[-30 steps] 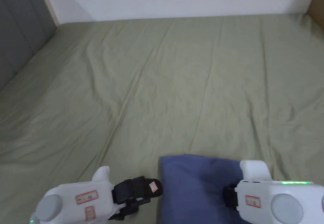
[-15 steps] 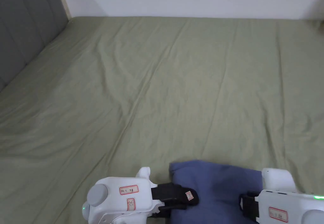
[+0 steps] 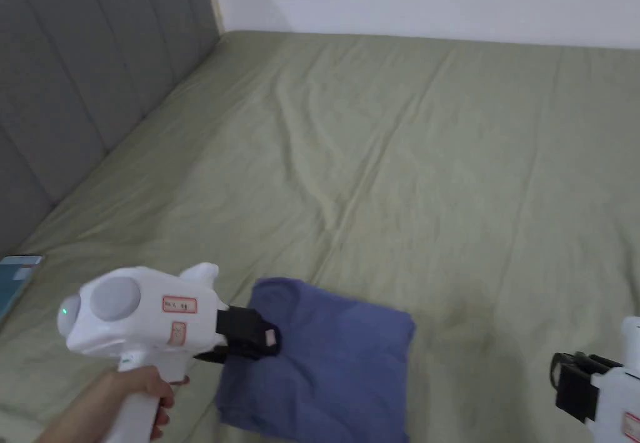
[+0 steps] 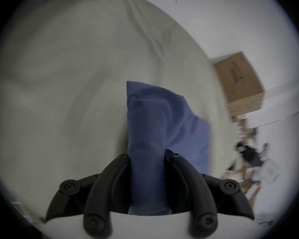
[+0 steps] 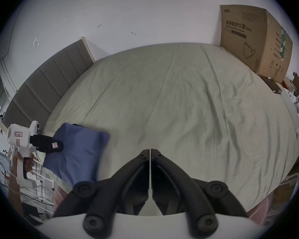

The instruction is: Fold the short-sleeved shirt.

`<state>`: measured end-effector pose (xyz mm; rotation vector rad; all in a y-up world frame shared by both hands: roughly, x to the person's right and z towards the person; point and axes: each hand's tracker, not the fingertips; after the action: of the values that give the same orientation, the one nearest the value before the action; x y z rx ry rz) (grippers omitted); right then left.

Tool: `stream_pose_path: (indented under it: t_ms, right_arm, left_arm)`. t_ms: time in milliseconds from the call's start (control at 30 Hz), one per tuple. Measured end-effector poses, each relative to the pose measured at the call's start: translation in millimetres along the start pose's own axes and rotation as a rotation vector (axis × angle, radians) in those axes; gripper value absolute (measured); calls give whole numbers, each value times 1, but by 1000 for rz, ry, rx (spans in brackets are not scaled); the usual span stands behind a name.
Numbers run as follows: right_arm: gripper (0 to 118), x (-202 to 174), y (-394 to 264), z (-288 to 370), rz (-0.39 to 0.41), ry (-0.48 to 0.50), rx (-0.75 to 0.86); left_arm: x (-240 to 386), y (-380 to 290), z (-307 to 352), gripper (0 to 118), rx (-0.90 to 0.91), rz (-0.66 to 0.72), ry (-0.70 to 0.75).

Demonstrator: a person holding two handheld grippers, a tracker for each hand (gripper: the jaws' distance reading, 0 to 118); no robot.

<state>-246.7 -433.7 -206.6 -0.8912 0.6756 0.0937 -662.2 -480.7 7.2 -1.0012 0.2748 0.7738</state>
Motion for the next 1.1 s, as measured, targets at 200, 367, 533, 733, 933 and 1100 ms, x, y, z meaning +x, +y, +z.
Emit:
stream_pose_path:
  t_ms: [200, 367, 533, 733, 933, 1100]
  right_arm:
    - [2, -12, -2, -7, -21, 22, -30]
    - [2, -14, -4, -12, -12, 18, -62]
    - [2, -8, -7, -14, -1, 24, -76]
    - [2, -5, -7, -10, -7, 49, -84]
    - [2, 2, -4, 13, -3, 82, -16]
    - [2, 6, 1, 42, 26, 76, 97]
  left_arm:
    - [-60, 57, 39, 30, 4, -154, 530]
    - [-82, 70, 34, 31, -18, -299, 855]
    - [-81, 68, 49, 87, 33, -172, 791]
    - [-27, 41, 84, 73, 171, -170, 650]
    - [52, -30, 86, 0, 314, -163, 428]
    - [117, -69, 82, 0, 483, -146, 430]
